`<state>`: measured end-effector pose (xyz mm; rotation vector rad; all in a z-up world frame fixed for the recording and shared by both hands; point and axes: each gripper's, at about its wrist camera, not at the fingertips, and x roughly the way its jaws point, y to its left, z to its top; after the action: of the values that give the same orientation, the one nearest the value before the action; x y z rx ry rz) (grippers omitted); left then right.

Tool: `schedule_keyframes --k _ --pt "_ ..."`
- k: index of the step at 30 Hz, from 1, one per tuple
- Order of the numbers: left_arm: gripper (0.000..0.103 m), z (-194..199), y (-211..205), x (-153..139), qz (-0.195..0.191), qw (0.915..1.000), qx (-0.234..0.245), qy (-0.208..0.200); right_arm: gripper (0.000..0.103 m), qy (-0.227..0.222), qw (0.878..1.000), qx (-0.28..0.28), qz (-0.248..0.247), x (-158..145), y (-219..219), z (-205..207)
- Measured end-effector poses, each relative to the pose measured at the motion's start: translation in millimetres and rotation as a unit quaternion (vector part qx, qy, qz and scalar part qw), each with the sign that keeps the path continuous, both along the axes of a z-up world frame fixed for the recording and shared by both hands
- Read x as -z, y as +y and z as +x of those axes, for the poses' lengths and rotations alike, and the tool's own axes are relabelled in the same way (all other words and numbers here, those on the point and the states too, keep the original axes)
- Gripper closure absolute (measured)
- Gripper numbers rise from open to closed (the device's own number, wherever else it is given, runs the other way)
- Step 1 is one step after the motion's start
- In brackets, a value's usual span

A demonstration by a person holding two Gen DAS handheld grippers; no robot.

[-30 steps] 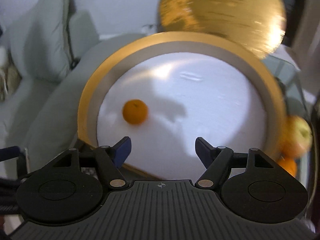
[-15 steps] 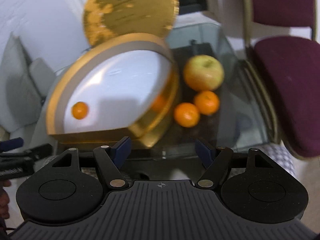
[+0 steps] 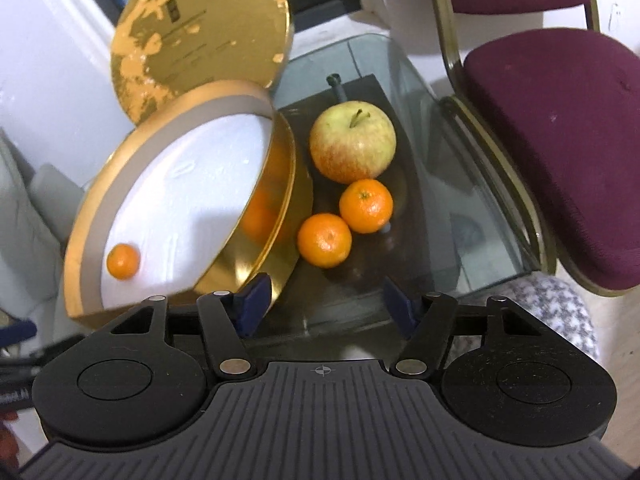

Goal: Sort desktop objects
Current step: 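Return the right gripper to the tray and grasp a second mandarin, then move the second mandarin into the box with the right gripper and open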

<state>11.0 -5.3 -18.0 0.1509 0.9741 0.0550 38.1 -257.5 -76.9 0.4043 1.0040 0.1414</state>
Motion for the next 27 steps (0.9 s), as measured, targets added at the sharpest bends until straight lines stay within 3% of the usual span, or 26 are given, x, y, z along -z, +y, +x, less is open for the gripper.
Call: schedule_keyframes --k 6,10,14,27 --pt "0.001 4.0 4.7 6.3 -0.001 0.9999 -0.007 0.010 0.036 0.038 0.997 0.048 0.044 21.9 -5.2 30.1" --pt "0.001 5.2 10.1 7.8 -0.001 0.9998 -0.016 0.013 0.036 0.082 0.986 0.096 0.108 41.2 -11.8 49.5" --pt "0.001 6.0 15.4 9.1 -0.002 0.9996 -0.024 0.016 0.036 0.101 0.979 0.122 0.130 56.5 -12.8 60.0" --pt "0.001 1.5 19.4 8.0 -0.008 0.9995 -0.029 0.012 0.057 0.128 0.965 0.143 0.178 76.7 -11.0 65.9"
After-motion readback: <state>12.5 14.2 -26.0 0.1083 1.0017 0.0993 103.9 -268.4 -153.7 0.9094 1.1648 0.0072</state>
